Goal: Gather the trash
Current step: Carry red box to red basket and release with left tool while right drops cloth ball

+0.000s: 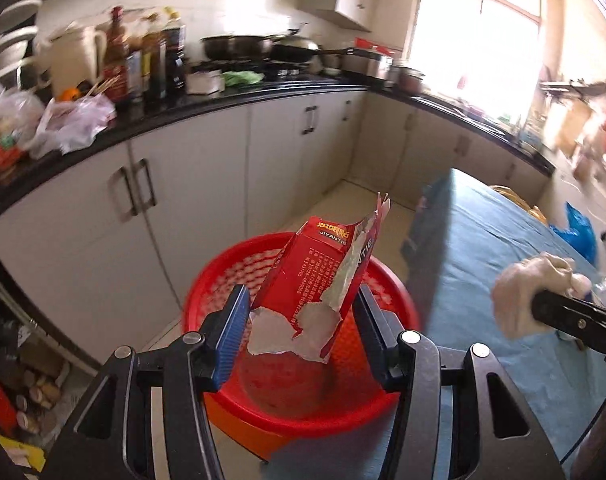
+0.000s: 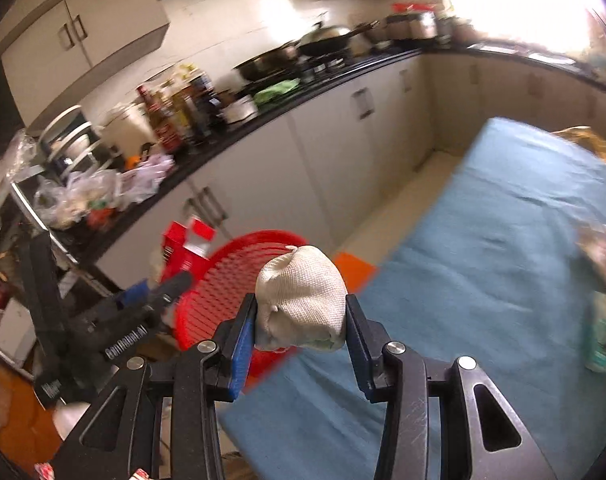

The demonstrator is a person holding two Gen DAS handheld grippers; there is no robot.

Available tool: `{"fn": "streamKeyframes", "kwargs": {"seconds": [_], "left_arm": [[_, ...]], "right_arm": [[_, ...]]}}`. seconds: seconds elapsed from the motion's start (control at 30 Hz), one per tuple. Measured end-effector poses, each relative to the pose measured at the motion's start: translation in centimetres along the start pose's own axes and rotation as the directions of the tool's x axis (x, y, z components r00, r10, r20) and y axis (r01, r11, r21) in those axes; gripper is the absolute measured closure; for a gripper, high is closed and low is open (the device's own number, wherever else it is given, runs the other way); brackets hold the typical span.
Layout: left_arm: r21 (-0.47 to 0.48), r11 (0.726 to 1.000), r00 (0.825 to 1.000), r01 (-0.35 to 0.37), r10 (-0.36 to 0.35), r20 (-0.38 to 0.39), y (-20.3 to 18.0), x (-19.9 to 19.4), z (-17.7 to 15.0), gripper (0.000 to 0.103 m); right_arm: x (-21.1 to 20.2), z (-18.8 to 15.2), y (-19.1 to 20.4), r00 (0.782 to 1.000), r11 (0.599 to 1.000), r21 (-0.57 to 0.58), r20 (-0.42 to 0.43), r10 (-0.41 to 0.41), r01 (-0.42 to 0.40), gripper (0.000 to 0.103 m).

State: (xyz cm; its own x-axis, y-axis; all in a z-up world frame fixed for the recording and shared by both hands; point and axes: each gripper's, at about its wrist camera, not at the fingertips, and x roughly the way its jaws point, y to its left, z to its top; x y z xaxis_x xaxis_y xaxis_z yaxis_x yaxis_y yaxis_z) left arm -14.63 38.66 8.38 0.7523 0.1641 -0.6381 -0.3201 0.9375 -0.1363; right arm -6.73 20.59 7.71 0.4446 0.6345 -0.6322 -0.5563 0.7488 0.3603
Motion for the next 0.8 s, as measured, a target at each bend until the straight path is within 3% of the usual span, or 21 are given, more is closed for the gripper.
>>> {"fn": "streamKeyframes", "kwargs": {"seconds": [0.1, 0.27, 0.33, 0.57, 0.8], "left_arm": [[-0.023, 1.0, 1.0, -0.015, 0.015, -0.014, 1.7, 0.7, 0.1, 0.049], [-0.043, 0.999, 1.0, -0.017, 0.016, -0.027, 2.9, 1.9, 0.3, 0.047], [-0.044, 0.999, 1.0, -0.01, 0.008, -0.03, 3.0, 2.0, 0.1, 0.04], [-0.04, 0.999, 0.999, -0.026, 0.025, -0.022, 2.5, 1.2, -0.1, 0.037], [0.005, 0.999, 1.0, 0.031, -0.031, -0.001, -1.2, -1.1, -0.3, 0.029]], "right_arm": [[4.0, 1.2, 1.2, 0.998, 0.999, 0.015, -0.035, 0.051, -0.051, 0.057], [8.5, 2.0, 1.6, 0.992, 0.993, 0.07, -0.075, 0.098, -0.093, 0.046], [9.2, 2.0, 1.3, 0.99, 0.989, 0.1, -0.081, 0.116, -0.108, 0.042], [6.7, 1.3, 0.1, 0.997, 0.995, 0.088, -0.057, 0.052, -0.047, 0.038], [1.1, -0.8, -4.0, 0.999, 0.991, 0.126, -0.017, -0.048, 0.05, 0.037]]}}
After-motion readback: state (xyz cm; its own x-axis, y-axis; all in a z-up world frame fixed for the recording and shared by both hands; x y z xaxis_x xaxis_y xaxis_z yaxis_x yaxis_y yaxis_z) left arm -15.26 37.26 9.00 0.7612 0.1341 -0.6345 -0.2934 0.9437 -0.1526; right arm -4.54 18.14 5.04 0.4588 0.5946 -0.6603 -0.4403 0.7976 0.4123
